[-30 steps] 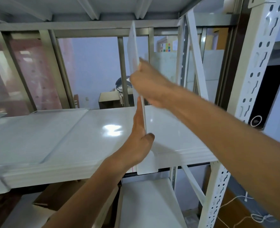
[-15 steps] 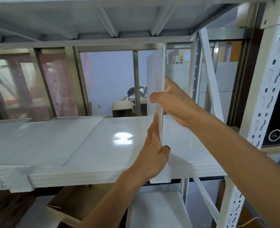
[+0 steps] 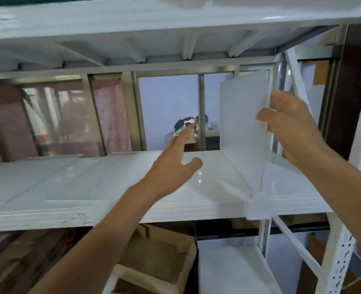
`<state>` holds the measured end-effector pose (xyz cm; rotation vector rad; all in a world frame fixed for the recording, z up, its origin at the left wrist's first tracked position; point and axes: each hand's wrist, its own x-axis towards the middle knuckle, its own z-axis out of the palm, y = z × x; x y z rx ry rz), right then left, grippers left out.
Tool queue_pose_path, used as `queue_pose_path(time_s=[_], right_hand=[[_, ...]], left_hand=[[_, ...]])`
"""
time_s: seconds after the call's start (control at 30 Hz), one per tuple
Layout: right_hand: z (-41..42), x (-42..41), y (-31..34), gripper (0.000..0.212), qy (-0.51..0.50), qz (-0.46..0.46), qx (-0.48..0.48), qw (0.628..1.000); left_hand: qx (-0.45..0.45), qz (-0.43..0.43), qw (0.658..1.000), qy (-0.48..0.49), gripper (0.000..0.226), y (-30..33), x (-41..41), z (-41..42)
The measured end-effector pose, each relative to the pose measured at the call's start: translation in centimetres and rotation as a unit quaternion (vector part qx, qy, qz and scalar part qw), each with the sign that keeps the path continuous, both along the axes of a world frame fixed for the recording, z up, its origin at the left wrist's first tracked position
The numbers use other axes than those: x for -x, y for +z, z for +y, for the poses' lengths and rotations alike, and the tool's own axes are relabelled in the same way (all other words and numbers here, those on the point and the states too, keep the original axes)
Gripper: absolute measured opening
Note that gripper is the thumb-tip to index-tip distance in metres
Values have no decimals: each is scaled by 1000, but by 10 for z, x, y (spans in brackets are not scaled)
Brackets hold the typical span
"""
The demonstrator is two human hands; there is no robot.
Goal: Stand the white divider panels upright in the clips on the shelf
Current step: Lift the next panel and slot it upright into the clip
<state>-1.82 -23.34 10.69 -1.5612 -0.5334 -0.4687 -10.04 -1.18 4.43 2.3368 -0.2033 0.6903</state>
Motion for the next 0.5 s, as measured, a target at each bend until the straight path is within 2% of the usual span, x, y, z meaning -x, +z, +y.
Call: queue_pose_path(time_s=[0.07, 0.13, 0.27, 0.37, 0.5], right_hand=[[12, 16, -3, 34, -57, -11, -11, 998], [24, 30, -10, 45, -115, -31, -13, 993], [64, 55, -26, 55, -213, -180, 98, 955], [100, 55, -34, 55, -188, -205, 197, 940], [141, 40, -42, 53, -125, -144, 291, 937]], left_hand=[[-18, 0, 1000, 10, 71, 7, 19, 32], [-34, 1, 999, 15, 70, 11, 34, 60], [-25, -7, 1000, 15, 66, 16, 56, 107], [-29, -28, 999, 31, 62, 16, 62, 138], [-6, -42, 998, 48, 60, 18, 65, 169]])
